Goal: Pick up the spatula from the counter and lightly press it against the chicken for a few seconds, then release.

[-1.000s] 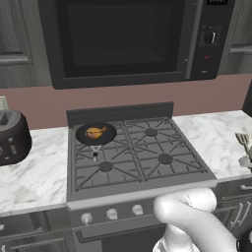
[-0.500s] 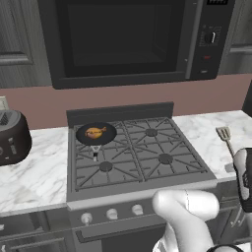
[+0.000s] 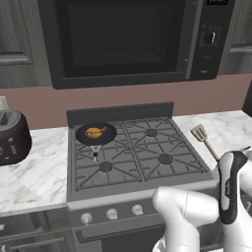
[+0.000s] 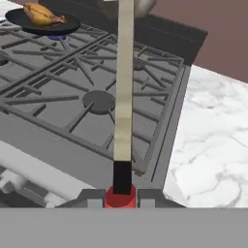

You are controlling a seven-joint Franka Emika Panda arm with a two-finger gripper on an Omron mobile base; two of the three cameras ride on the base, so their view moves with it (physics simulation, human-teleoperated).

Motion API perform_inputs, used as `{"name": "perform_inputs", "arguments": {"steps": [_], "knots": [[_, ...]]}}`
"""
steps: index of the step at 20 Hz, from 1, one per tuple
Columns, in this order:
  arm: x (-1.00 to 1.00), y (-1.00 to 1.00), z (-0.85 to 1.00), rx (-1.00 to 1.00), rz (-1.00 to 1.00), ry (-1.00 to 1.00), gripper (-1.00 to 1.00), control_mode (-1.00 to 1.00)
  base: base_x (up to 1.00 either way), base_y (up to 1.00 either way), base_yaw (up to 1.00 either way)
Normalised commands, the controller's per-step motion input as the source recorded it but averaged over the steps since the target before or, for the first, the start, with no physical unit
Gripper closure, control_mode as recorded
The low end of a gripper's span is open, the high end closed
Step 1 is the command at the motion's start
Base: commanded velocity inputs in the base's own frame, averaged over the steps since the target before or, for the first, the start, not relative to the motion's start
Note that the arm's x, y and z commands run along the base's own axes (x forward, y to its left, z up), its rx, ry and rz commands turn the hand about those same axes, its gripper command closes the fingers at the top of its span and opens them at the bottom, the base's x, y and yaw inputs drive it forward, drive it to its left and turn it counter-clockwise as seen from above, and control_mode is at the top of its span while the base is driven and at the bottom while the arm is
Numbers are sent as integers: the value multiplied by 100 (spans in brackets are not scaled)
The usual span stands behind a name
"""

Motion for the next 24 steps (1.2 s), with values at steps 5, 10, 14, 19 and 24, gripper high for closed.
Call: {"name": "perform_inputs", "arguments": {"steps": [5, 10, 14, 19, 24], "knots": [[4, 61, 23, -17, 26, 3, 100, -100, 0, 0, 0], [5, 47, 22, -15, 25, 14, 100, -100, 0, 0, 0], [1, 43, 3, -9, 22, 2, 100, -100, 0, 0, 0], [11, 41, 1, -9, 19, 0, 100, -100, 0, 0, 0], [0, 21, 1, -7, 9, -1, 100, -100, 0, 0, 0]]}}
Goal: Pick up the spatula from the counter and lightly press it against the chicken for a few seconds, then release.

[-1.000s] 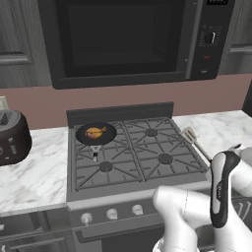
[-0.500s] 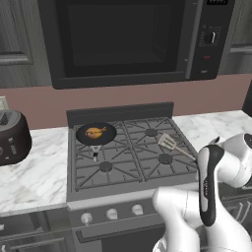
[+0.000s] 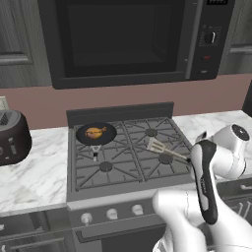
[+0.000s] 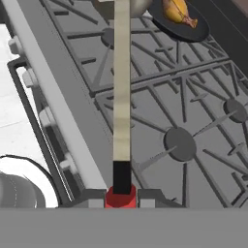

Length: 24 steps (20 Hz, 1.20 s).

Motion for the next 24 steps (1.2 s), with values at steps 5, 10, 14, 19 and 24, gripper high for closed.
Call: {"name": "perform_inputs", "arguments": {"steps": [5, 10, 14, 19, 24], "knots": [[1, 17, 0, 0, 0, -3, 100, -100, 0, 0, 0], [17, 16, 0, 0, -3, 0, 100, -100, 0, 0, 0], [12, 17, 0, 0, -5, 0, 100, -100, 0, 0, 0], [5, 13, 0, 0, -2, 0, 100, -100, 0, 0, 0], [17, 13, 0, 0, 0, 0, 100, -100, 0, 0, 0]]}}
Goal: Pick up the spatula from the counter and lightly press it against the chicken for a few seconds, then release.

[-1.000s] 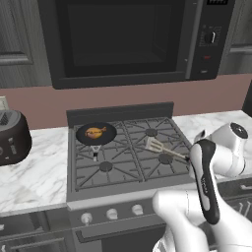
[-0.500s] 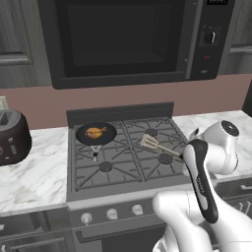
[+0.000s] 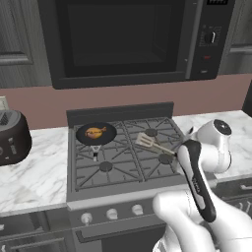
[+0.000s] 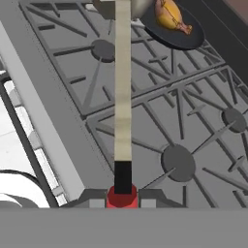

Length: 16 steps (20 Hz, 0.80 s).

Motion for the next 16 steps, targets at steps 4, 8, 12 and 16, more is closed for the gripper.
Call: {"name": "perform_inputs", "arguments": {"steps": [4, 8, 12, 16], "knots": [[24, 13, 0, 0, 0, 0, 100, -100, 0, 0, 0], [33, 17, 0, 0, 0, 0, 100, -100, 0, 0, 0], [32, 13, 0, 0, 0, 0, 100, -100, 0, 0, 0], [26, 12, 2, 0, 0, 0, 100, -100, 0, 0, 0]]}}
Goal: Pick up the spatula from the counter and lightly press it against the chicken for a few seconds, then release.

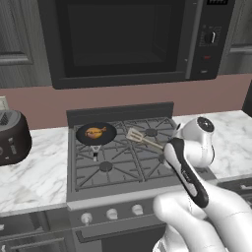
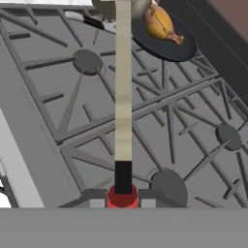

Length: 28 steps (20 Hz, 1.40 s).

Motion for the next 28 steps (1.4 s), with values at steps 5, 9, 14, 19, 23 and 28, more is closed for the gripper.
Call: {"name": "perform_inputs", "arguments": {"steps": [5, 9, 14, 19, 23, 28], "knots": [[26, 10, 0, 0, 0, 1, 100, -100, 0, 0, 0], [23, 15, 0, 0, 0, 0, 100, -100, 0, 0, 0], [24, 15, 0, -1, 0, 0, 100, -100, 0, 0, 0], [18, 13, 0, -4, 0, 2, 100, -100, 0, 0, 0], [22, 5, 0, -1, 0, 4, 100, -100, 0, 0, 0], [21, 0, 0, 0, 0, 0, 100, -100, 0, 0, 0]]}}
